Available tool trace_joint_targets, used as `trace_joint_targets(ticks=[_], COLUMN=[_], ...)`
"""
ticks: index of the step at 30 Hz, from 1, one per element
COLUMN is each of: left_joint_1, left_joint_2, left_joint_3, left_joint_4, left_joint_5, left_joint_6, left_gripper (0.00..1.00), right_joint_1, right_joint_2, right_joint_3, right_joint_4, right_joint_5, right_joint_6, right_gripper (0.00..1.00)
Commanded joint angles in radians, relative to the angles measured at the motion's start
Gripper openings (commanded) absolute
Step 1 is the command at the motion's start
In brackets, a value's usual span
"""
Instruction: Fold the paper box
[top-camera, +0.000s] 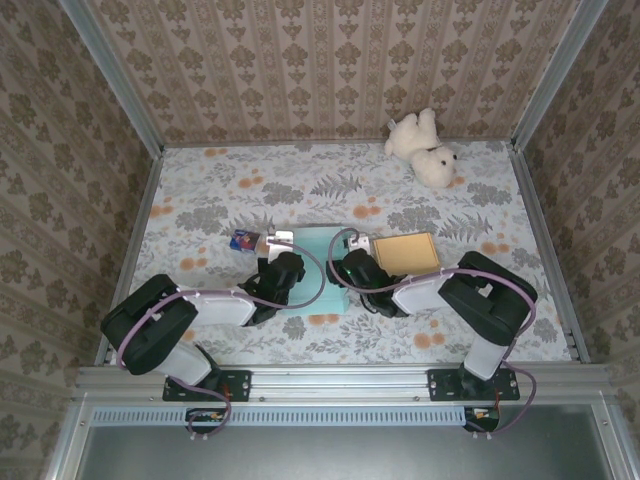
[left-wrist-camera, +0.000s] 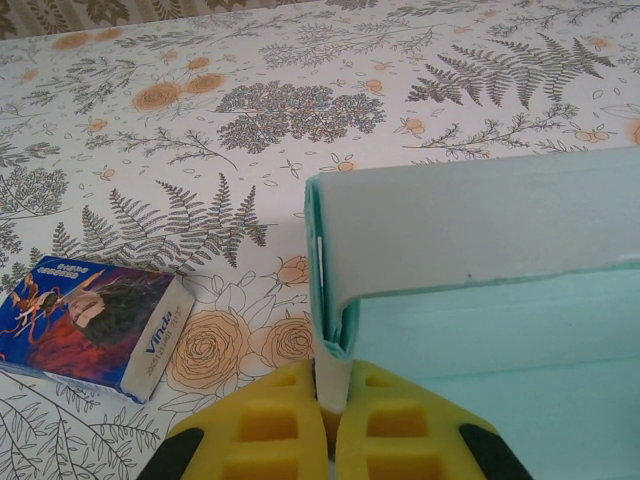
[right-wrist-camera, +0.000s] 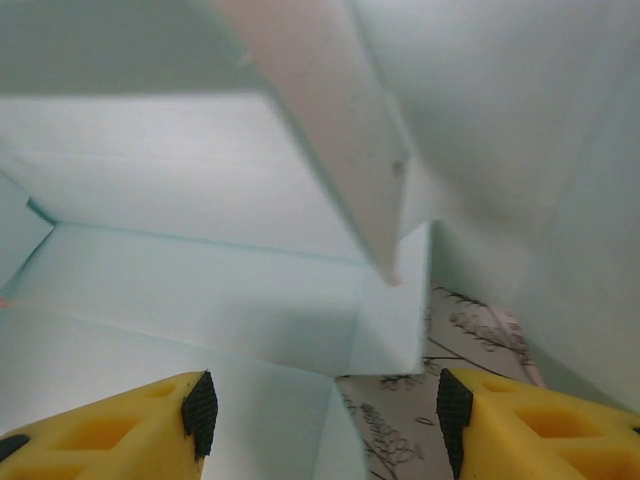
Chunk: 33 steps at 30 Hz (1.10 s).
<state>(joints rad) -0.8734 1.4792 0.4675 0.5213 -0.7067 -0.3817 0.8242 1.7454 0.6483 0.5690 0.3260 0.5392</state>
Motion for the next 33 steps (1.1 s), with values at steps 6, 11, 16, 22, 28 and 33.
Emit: trace_joint_targets(ticks=[6,11,16,22,28,33], left_joint_1=[0.007,0.007,0.008,0.017,0.023,0.025], left_joint_2=[-0.006,0.002,0.011,0.018,0.017,0.015], left_joint_3=[0.008,0.01,0.014,0.016,0.015,0.02], left_joint_4=[-0.012,-0.009,-0.008,-0.016,-0.014,-0.023], left_joint_5=[0.006,0.01,0.006,-0.004,0.005,0.01], left_joint_6=[-0.014,-0.018,-0.016,-0.028,-0.035,-0.04], left_gripper=[0.0,0.0,0.0,0.0,0.0,0.0], right_joint_1=[0.006,0.01,0.012,0.038,0.068,0.088], right_joint_2=[0.069,0.127,0.106,-0.07,-0.18,-0.134], right_joint_3=[0.05,0.086,0.059,0.012,-0.016,0.001], right_joint_4=[0.162,0.154,0.162,-0.036,-0.169,-0.197], right_joint_5=[-0.146,-0.162,-0.157,-0.062,-0.049,-0.087], right_joint_6=[-0.107,-0.105,-0.103,-0.107,-0.05,0.022], right_gripper=[0.62,0.62,0.62,0.62,0.62,0.62])
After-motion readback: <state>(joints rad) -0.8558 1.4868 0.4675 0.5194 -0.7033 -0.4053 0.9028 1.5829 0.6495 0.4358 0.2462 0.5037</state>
